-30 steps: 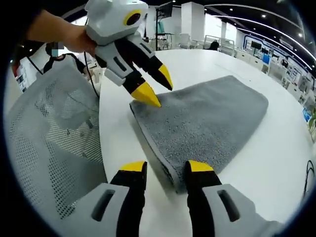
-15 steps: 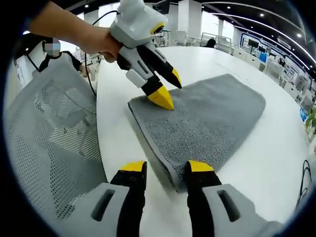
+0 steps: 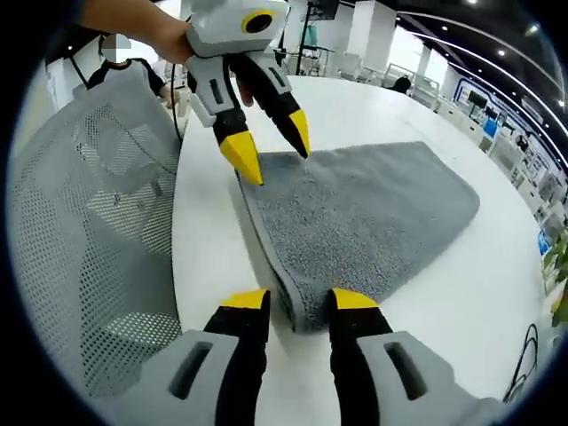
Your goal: Fold the towel on the table until its edges align and the towel forms a compact rectangular stack.
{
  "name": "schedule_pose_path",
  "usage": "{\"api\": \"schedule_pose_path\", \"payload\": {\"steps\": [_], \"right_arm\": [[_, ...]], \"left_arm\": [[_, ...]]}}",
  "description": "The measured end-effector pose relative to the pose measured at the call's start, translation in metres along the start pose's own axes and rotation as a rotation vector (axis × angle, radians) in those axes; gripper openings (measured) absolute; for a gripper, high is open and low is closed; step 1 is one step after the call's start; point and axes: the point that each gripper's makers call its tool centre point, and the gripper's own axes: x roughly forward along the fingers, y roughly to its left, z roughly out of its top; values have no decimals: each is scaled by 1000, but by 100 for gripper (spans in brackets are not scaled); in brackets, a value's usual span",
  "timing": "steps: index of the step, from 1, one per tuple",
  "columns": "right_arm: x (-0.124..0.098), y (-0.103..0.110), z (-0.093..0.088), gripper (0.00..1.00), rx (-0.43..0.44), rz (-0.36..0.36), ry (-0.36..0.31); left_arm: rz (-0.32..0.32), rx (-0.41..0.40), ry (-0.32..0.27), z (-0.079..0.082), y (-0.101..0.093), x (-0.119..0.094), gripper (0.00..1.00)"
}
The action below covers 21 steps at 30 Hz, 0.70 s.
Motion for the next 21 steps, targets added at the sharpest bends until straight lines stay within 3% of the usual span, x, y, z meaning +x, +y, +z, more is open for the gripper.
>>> {"api": "schedule_pose_path", "payload": {"steps": [2,3,11,13,15,17,21], "right_arm": [[2,3,-1,28,-35,9,9],[3,3,-3,28,-91,5,20],[4,-5,-3,20,-84,-9,18],[5,-6,-3,16,-82,-7,23],[4,-15,-3,10,-132,-54,38],[6,-12,0,9,-86,-41,38],[5,-11,-2,7,-90,-38,46]], "left_arm": [[5,59,41,-8,-3,2,37],[0,65,49,-11,-6,3,37],[13,143,101,-18,-6,6,35],[11,130,108,-19,-4,9,34],[30,151,109,-19,0,9,30],[35,102,103,-19,2,11,28],[56,95,103,-20,2,10,23]]}}
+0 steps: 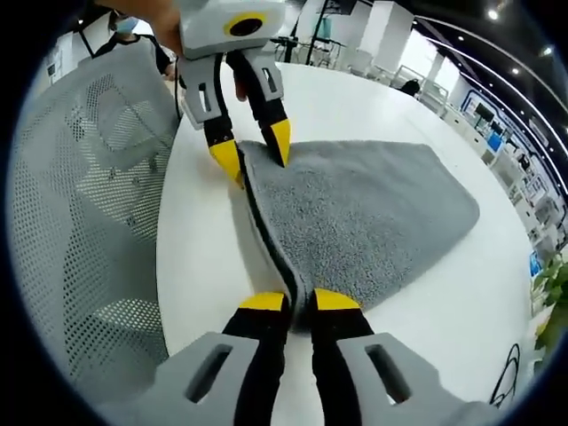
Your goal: Fold the towel on the table until its edges align and the towel forms a compact rectangular stack.
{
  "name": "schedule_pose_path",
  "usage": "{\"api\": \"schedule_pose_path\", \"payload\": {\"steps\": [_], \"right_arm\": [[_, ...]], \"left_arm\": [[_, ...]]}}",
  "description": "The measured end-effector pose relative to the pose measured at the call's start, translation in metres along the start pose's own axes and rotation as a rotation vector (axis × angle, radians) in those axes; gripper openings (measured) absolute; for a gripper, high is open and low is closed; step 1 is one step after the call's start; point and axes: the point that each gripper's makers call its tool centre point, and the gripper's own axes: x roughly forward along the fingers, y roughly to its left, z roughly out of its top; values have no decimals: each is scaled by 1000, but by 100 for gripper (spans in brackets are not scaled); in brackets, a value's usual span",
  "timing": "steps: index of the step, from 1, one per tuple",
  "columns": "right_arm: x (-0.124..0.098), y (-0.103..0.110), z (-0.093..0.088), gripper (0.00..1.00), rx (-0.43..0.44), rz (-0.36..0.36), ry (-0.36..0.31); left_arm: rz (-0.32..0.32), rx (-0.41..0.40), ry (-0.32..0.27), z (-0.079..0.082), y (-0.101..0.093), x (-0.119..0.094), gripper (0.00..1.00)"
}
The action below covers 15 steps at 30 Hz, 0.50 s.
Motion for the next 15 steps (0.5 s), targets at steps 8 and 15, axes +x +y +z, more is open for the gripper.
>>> {"api": "schedule_pose_path", "payload": {"steps": [8,15], "right_arm": [[-8,18,-3,5,98,89,9],[-14,35,-7,5,121,123,1]], "left_arm": [[-4,-132,68,-1,-4,-1,12],[-63,-173,90,-3,-23,-6,12]]}}
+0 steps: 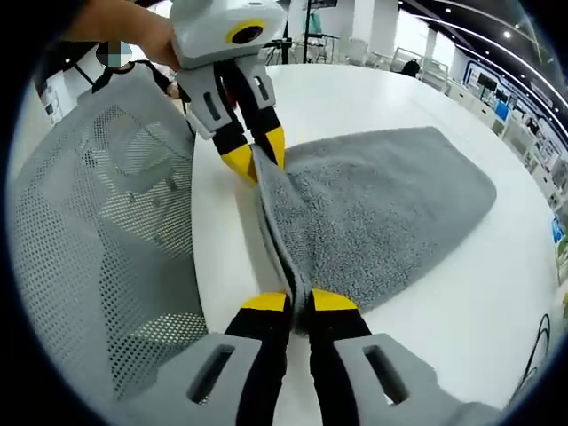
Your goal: Fold the towel on the table until its edges align and the towel forms a compact rectangular stack.
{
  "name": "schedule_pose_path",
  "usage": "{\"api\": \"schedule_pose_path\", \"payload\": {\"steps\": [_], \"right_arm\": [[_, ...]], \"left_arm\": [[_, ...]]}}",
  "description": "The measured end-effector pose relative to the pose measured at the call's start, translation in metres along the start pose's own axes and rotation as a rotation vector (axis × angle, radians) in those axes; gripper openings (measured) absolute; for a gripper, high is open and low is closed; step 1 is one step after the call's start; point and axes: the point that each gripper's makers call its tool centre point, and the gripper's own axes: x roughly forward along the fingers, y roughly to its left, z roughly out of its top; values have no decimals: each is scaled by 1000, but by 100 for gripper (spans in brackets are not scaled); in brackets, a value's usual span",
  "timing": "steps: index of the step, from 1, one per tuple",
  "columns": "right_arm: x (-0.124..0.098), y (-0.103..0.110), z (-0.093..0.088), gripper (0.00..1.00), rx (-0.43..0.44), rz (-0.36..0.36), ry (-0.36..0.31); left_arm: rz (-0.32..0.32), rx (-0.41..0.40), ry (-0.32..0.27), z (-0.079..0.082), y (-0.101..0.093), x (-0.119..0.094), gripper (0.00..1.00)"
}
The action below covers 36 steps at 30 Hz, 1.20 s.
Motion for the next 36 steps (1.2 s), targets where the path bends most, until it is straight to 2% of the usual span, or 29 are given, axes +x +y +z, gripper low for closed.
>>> {"api": "schedule_pose_path", "payload": {"steps": [5,18,19,22,29,33,36], "right_arm": [[-3,11,-5,5,-2,24,-3],[-9,32,-1,5,31,80,4],[-11,33,0,5,17,81,11],[-19,34,6,5,8,83,-1],[-41,38,27,5,121,102,-92],[-50,42,33,5,100,103,-105],[-56,44,40,5,97,112,-115]], "left_arm": [[-28,-4,7,-5,-14,-3,12],[-57,-4,18,-10,-28,-14,11],[-61,-24,21,-9,-29,-16,11],[-66,-14,14,-4,-30,-26,10],[-93,-63,-24,10,-29,-52,10],[-103,-84,-65,18,-30,-63,10],[-114,-100,-73,19,-31,-69,10]]}}
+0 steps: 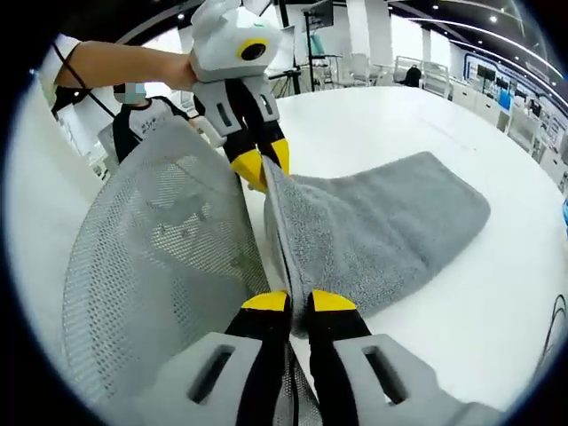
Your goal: Fold the towel on the table until its edges align and the towel forms a compact rectangular stack.
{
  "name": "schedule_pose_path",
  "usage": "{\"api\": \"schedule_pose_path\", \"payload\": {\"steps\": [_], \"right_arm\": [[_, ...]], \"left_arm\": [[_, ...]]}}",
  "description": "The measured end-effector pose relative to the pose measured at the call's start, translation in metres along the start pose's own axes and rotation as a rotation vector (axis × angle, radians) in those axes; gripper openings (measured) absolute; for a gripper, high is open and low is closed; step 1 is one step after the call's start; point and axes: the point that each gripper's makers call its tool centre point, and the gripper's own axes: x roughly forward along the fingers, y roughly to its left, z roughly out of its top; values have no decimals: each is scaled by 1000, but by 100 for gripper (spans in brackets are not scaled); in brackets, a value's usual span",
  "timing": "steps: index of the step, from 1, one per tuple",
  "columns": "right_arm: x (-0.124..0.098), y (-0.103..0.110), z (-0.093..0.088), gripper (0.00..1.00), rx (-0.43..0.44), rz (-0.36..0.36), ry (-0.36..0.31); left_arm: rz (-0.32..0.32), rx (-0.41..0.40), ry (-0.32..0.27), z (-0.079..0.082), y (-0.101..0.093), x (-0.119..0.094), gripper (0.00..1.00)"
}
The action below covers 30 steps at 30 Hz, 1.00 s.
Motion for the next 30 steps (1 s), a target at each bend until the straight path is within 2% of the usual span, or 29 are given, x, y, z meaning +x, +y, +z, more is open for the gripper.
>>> {"api": "schedule_pose_path", "payload": {"steps": [7,16,20,21,22,23,24,30], "right_arm": [[-12,1,16,5,0,7,-38],[-36,-6,50,5,31,6,-117],[-41,-27,64,6,78,-21,-170],[-42,-31,67,6,96,-25,-185],[-43,-36,71,6,125,-25,-201],[-43,-39,72,5,132,-28,-198],[-44,-45,75,5,133,-45,-206],[-46,-76,82,5,131,-127,-205]], "left_arm": [[-17,-26,-40,10,-4,-18,10],[-23,-68,-121,44,7,-43,9],[-8,-82,-143,54,22,-43,9],[20,-178,-161,59,34,-42,9],[20,-233,-172,63,39,-42,9],[8,-242,-197,71,43,-43,8],[24,-228,-201,74,48,-44,8],[37,-217,-196,86,61,-37,8]]}}
